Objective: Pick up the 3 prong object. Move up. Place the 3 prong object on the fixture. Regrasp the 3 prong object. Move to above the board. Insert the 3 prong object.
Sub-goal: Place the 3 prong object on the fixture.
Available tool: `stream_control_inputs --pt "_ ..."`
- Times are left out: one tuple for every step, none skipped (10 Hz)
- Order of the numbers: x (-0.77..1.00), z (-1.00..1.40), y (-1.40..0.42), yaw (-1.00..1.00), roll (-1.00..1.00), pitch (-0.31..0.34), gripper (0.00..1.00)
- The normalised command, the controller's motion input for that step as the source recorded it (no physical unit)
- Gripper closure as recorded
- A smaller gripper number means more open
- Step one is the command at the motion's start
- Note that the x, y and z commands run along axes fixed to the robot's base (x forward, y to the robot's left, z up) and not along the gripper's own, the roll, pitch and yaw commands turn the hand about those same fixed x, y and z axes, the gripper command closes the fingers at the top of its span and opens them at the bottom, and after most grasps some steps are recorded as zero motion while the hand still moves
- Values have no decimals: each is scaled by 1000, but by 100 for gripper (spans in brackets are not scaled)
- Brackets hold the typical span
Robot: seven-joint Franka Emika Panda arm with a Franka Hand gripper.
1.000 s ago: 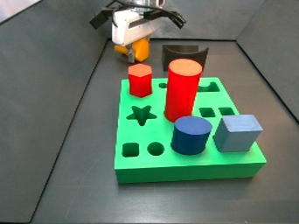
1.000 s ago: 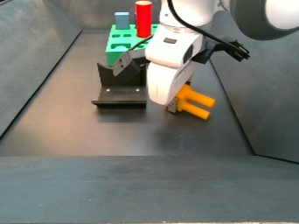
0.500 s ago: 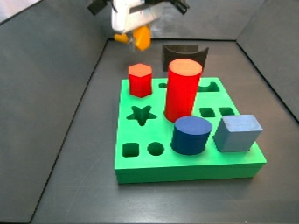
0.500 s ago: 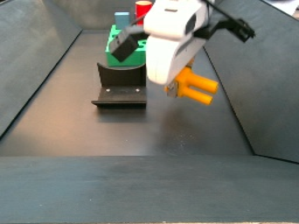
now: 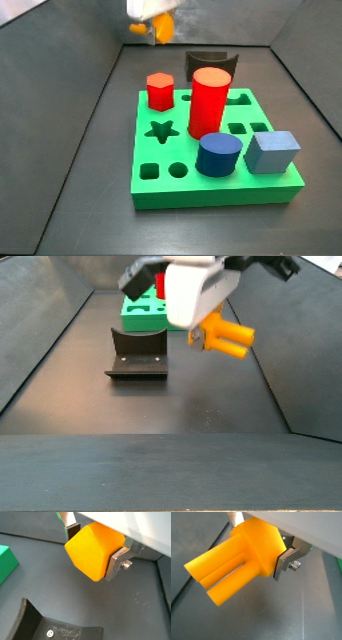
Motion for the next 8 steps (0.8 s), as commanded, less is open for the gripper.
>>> stream_control_inputs --pt "-28 1000 -1 -10 -103 11 100" --pt "-34 1000 2 -13 -118 11 100" --pt "-38 1000 -3 -13 -114 13 100" --pt "-37 967 -3 -12 -109 13 100" --pt "-35 881 -2 -11 -105 15 100" --pt "-25 705 -6 -11 -108 19 100" --pt "-20 570 -1 -13 -110 26 100" --pt "-9 389 -5 -14 -114 36 100"
